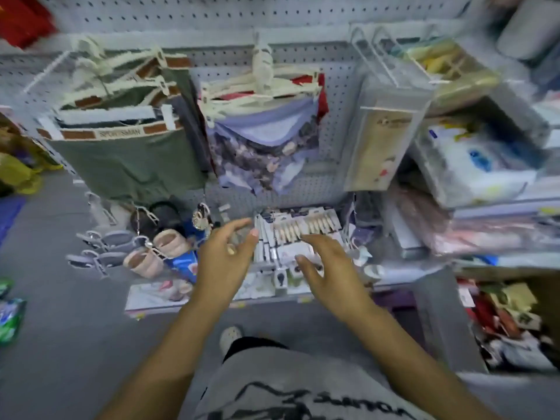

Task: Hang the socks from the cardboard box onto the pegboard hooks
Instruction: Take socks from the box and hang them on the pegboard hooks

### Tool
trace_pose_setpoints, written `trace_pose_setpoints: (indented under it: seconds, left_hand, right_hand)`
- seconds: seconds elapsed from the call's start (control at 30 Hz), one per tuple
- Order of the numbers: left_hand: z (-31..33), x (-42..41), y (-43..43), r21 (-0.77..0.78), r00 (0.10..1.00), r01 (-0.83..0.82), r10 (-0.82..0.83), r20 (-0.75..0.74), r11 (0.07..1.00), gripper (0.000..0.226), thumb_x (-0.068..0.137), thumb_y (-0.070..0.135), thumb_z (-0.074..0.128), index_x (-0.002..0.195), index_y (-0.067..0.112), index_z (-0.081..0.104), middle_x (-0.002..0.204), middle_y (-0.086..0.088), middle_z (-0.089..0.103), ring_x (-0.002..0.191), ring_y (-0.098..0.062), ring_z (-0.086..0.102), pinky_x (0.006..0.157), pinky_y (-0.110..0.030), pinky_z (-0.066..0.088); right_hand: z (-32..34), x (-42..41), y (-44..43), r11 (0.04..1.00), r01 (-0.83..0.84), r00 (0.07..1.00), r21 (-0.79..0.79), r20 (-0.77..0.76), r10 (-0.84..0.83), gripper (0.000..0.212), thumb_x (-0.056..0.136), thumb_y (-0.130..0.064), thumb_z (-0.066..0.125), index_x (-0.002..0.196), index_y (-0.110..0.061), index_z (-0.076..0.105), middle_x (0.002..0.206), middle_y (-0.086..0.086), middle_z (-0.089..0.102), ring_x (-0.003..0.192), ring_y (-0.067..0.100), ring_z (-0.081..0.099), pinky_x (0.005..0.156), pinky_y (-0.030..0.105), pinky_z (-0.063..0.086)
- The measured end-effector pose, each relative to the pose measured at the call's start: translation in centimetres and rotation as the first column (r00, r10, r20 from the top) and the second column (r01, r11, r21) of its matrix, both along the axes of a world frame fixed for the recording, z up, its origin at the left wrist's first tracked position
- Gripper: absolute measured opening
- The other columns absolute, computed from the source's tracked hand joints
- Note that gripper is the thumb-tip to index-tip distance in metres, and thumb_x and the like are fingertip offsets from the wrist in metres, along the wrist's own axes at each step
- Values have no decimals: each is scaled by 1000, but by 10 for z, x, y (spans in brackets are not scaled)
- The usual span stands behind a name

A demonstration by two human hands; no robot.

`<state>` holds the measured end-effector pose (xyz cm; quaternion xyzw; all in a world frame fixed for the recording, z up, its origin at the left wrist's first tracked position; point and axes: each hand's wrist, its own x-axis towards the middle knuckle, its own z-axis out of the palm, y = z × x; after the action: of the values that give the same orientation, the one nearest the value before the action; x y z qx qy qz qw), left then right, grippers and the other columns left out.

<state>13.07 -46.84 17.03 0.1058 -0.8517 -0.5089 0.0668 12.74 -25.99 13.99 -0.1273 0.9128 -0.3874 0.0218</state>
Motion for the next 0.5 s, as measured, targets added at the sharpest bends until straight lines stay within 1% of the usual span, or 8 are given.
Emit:
trace_pose_setpoints:
  seconds: [0.03,0.13,0.17,0.27,0.33,0.37,0.43,0.5]
  left_hand:
    - [-9,4,20,-7,998,54,-54,44,999,28,97,37,64,122,25,70,116,9,67,110,-9,59,95,-28,46]
    - [-33,11,75,-57,969,220,-212,128,974,26,96,39,65,119,28,72,124,10,68,115,-6,59,89,-8,41]
    - [-38,11,93,-63,953,275,-263,151,959,23,96,36,66,118,29,71,124,9,69,114,-5,59,89,-7,42]
    - [-46,6,144,-82,888,437,-416,195,896,21,96,32,68,117,28,71,122,5,69,112,-9,61,90,-13,44]
    - [-51,-6,178,-83,830,532,-499,250,843,24,96,31,69,118,26,72,125,5,68,116,-12,60,95,-22,47]
    - [-53,-15,195,-87,797,579,-539,274,811,25,95,30,69,120,26,71,126,4,67,117,-13,60,98,-30,49]
    - [-59,-37,232,-83,722,672,-625,297,736,26,96,30,69,122,28,69,126,2,66,118,-17,61,101,-39,51]
    - [-63,-62,275,-76,649,744,-691,319,664,28,96,31,69,124,26,69,127,-2,64,115,-21,63,98,-43,53]
  right_hand:
    - [-10,14,22,999,32,999,7,34,-33,41,101,-34,57,138,-15,55,138,4,58,129,20,50,104,32,43]
    - [-35,50,81,989,147,979,18,141,-148,38,99,-28,62,134,-13,60,136,6,61,127,24,53,105,35,44]
    - [-41,60,99,980,199,963,18,182,-199,40,99,-30,61,134,-13,59,136,6,60,127,25,53,104,34,44]
    - [-53,84,148,924,382,892,17,256,-373,45,97,-39,58,136,-16,58,133,7,60,124,24,54,96,31,45]
    - [-63,95,179,860,510,821,-2,299,-486,40,97,-30,63,135,-16,58,130,5,62,120,25,58,93,29,47]
    - [-66,100,194,826,564,785,-18,322,-529,38,98,-28,63,135,-18,58,131,3,62,119,24,59,93,31,49]
    - [-73,107,225,744,667,706,-40,351,-615,36,100,-34,59,135,-24,57,132,-2,60,119,19,59,93,39,54]
    - [-75,108,253,641,767,609,-37,357,-708,36,100,-35,57,133,-21,56,129,-3,59,114,16,59,90,36,52]
